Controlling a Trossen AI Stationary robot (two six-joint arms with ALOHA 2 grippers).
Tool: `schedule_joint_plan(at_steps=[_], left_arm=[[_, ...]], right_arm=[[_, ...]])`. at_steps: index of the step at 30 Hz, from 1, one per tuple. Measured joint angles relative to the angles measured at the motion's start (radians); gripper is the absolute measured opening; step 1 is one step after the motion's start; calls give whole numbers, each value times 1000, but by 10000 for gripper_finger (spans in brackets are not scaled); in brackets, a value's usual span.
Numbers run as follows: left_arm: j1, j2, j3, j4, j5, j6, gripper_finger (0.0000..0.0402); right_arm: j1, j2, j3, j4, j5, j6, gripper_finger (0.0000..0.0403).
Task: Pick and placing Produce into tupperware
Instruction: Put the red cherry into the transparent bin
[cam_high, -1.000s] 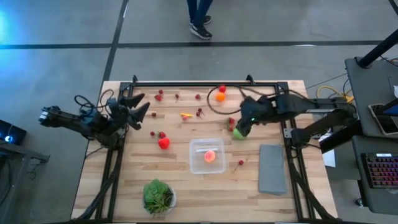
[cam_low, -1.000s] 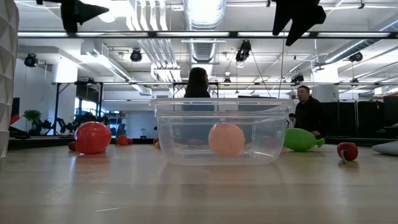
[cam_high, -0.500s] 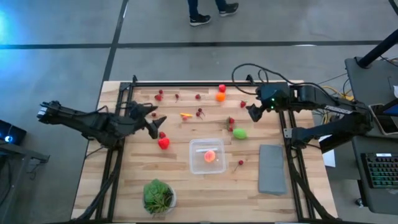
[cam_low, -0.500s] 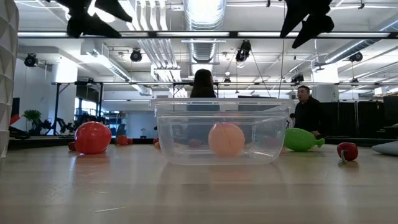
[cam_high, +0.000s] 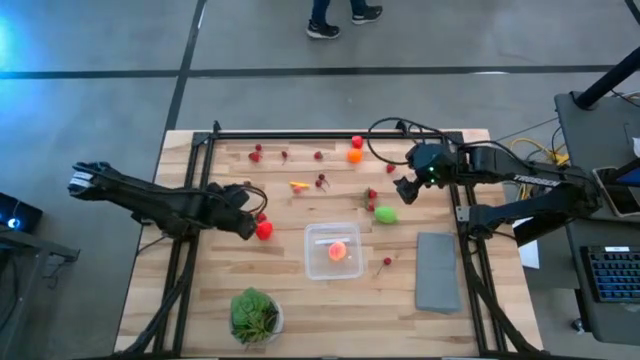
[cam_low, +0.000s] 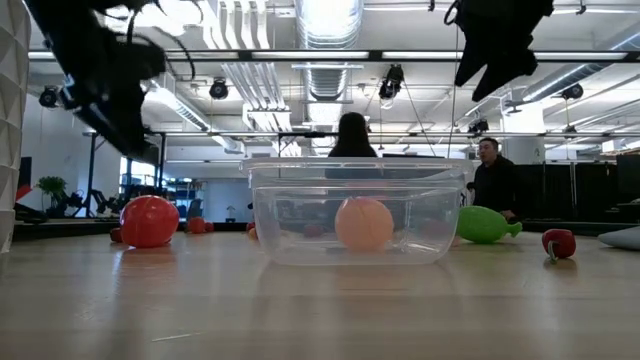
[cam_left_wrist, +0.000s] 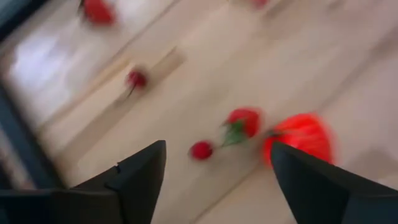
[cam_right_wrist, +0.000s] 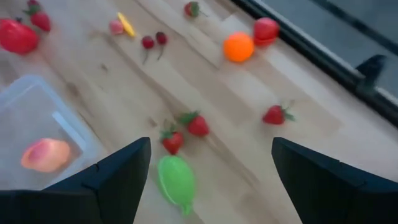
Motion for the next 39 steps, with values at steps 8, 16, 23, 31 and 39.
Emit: schedule_joint_plan(at_steps=[8, 16, 23, 31, 39], left_arm=[[203, 17, -17, -25, 150, -81, 221], [274, 17, -17, 140, 182, 744, 216], [330, 79, -54, 218, 214, 886, 216], [422, 247, -45, 163, 391, 726, 216], [421, 282, 33, 104, 394, 815, 216]], right_arm=[[-4, 0, -55, 157, -100, 27, 327], [-72, 0, -55, 156, -103, 103, 327], [-73, 0, -63, 159, -103, 135, 327], [-76, 0, -65, 165, -100, 143, 327], [-76, 0, -66, 165, -99, 135, 327]])
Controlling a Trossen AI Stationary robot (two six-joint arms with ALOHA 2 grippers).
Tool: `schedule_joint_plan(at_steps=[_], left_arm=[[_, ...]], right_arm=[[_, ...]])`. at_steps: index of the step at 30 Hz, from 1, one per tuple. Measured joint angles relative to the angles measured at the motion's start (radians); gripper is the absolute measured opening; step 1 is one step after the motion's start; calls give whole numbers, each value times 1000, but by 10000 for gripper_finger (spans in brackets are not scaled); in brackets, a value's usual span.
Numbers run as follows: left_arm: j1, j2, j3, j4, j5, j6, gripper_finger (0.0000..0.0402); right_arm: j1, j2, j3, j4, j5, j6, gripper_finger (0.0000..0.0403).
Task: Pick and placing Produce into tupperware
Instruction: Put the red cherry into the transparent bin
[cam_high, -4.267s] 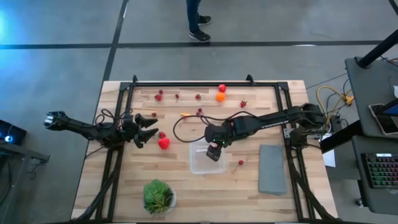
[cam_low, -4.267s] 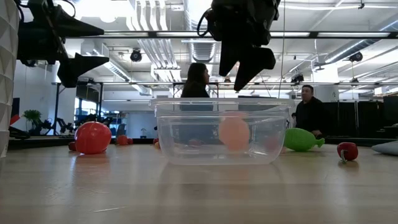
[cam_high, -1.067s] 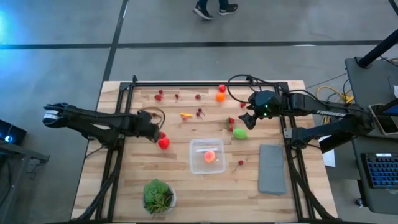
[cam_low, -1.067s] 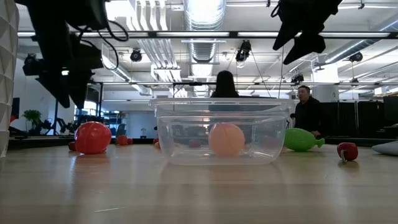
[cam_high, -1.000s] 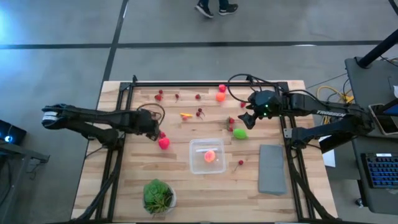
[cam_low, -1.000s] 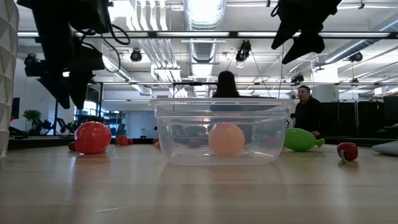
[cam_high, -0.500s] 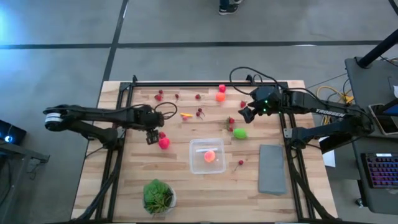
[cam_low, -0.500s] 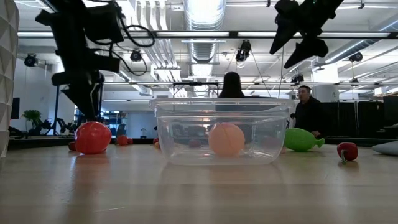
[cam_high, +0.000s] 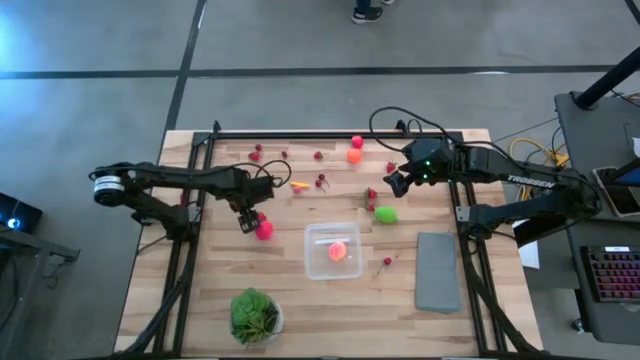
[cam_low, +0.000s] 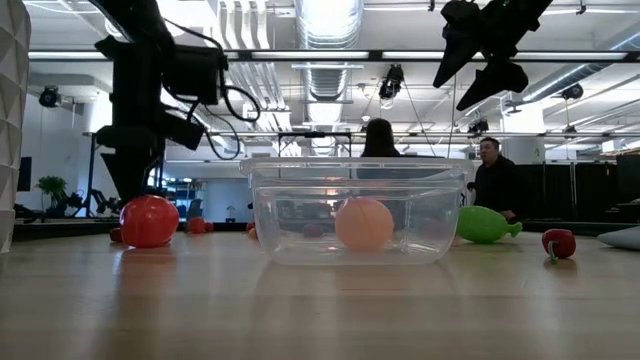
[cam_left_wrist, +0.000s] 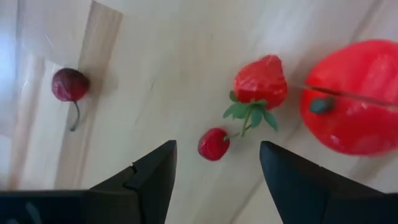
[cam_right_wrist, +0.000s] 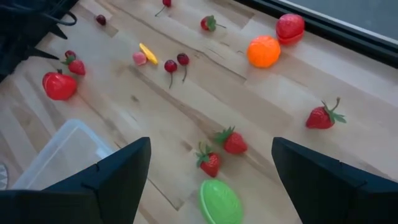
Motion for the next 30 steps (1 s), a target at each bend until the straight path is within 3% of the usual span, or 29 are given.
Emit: schedule_joint_plan(at_steps=[9, 14, 21, 30], left_arm=[[43, 78, 65, -103, 133, -131, 216], [34, 137, 66, -96, 115, 78, 216], [34, 199, 64, -96, -64, 231, 216], [34, 137, 62, -77, -49, 357, 216]], right_arm=[[-2, 0, 0, 1, 0, -31, 327], [-7, 0, 0, 2, 0, -38, 327], [-6, 0, 0, 1, -2, -4, 327], [-6, 0, 0, 1, -5, 23, 327]])
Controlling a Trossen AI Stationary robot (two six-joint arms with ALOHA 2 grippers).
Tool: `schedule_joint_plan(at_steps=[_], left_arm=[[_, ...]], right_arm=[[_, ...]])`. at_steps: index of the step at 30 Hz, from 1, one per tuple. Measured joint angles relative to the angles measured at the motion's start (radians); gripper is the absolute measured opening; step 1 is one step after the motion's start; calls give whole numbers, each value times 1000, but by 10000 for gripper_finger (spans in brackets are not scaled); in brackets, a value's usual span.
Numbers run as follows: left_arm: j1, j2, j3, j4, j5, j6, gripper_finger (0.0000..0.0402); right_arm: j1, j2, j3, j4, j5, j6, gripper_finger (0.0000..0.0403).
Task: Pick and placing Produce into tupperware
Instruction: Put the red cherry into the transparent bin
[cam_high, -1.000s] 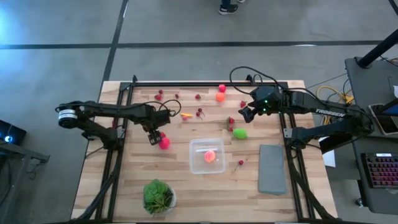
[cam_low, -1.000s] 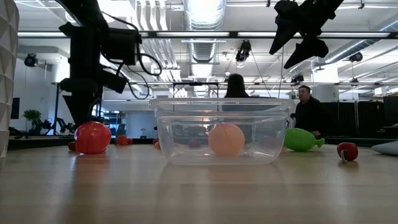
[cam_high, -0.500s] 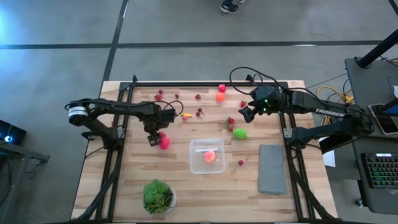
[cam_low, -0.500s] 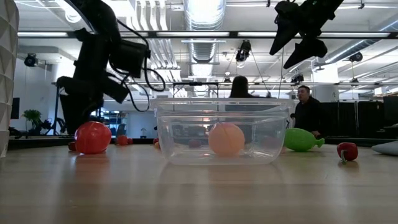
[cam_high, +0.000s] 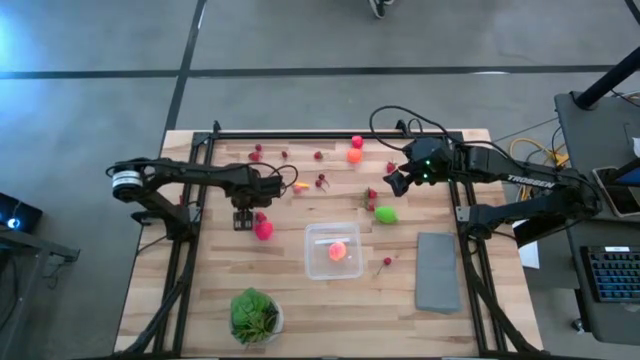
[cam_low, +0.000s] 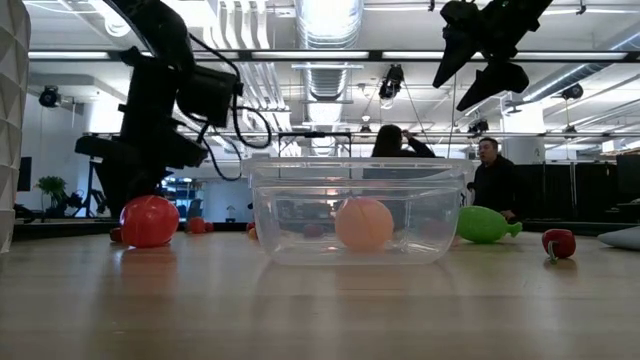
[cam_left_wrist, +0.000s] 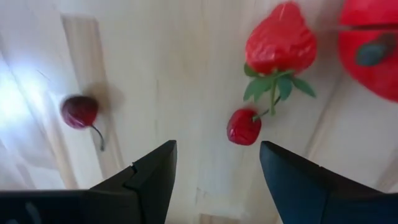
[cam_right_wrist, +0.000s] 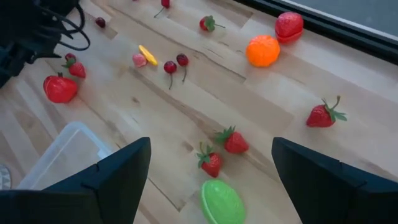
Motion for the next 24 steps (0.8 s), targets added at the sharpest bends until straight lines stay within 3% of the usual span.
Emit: schedule_joint_plan(at_steps=[9, 24], left_arm=[[0, -100, -24, 20, 30, 36, 216], [-1, -97, -94, 88, 68, -25, 216]], right_arm=[[0, 0, 0, 0, 4, -1, 327], [0, 0, 0, 0, 5, -33, 327]])
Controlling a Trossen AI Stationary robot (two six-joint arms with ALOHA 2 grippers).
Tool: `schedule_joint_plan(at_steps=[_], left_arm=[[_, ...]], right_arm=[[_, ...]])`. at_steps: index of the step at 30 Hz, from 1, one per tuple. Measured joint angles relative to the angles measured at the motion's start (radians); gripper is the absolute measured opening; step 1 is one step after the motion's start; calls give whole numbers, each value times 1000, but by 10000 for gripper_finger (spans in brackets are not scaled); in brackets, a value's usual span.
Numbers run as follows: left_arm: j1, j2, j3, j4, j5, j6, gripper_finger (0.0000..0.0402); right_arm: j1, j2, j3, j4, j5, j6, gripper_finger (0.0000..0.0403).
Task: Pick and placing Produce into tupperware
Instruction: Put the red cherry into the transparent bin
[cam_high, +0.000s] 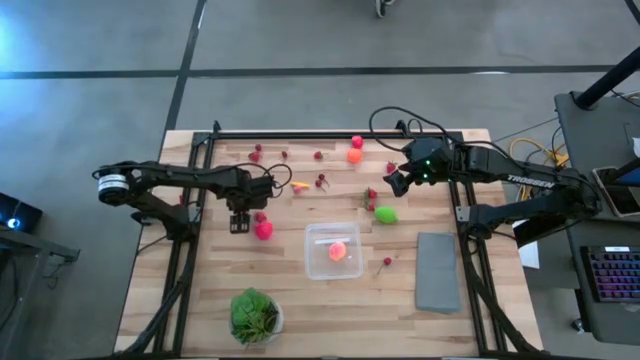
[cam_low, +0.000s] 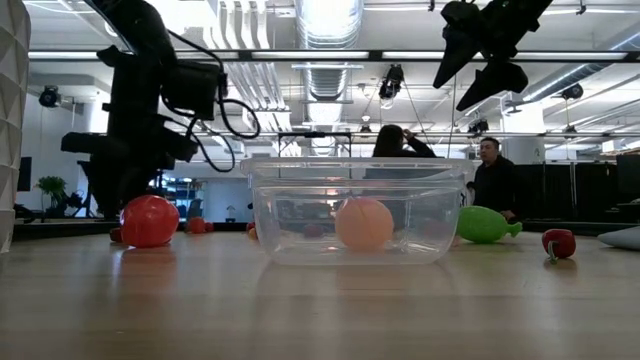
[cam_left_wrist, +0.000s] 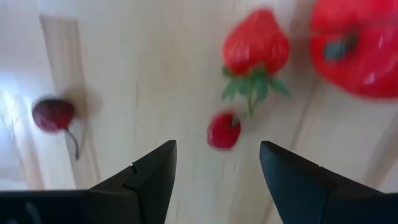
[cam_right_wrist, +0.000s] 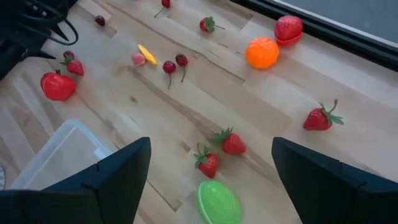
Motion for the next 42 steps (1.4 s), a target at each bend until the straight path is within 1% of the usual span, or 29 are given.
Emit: schedule_joint_plan(at_steps=[3, 18, 24, 27, 32, 35, 42], left_arm=[[0, 5, 0, 25, 33, -1, 216], [1, 144, 0, 43, 34, -18, 216], [1, 145, 1, 42, 36, -19, 213], [0, 133, 1, 45, 36, -19, 193], [1, 132, 1, 51, 36, -18, 137], [1, 132, -2, 51, 33, -18, 111], [0, 131, -17, 53, 34, -19, 80]], right_arm=[[0, 0, 0, 0, 8, -2, 327], [0, 0, 0, -3, 26, -19, 327], [0, 0, 0, -5, 26, -19, 327], [0, 0, 0, -5, 26, -20, 327], [0, 0, 0, -5, 28, -22, 327], [0, 0, 0, -5, 29, -23, 327], [0, 0, 0, -5, 34, -23, 327]])
